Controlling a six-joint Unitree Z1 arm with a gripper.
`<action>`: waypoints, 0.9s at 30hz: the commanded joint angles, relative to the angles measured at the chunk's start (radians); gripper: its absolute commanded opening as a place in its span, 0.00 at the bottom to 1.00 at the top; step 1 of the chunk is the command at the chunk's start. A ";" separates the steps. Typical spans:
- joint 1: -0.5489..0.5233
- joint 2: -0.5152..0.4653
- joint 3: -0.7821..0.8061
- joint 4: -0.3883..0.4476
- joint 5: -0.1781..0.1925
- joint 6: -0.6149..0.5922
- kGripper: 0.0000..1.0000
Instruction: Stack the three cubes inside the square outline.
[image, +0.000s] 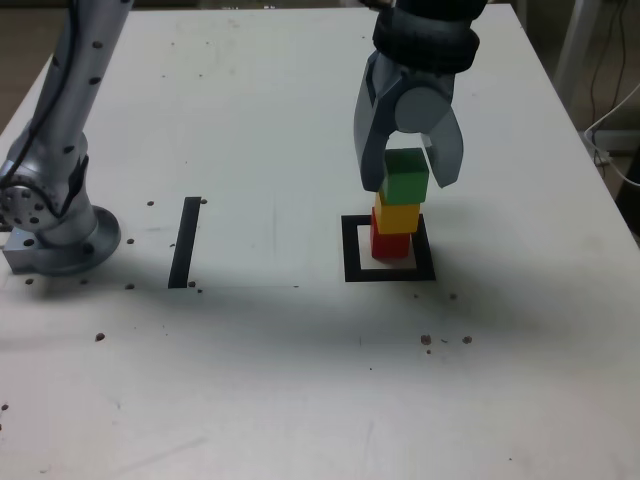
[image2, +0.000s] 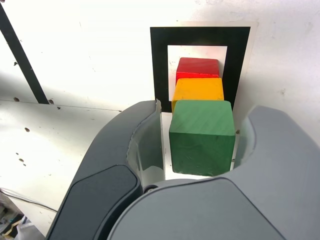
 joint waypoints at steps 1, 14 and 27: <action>0.000 -0.006 0.003 0.020 0.001 0.003 0.99; 0.003 -0.206 0.118 0.025 0.087 -0.001 0.99; 0.005 -0.455 0.460 0.005 0.182 0.075 0.99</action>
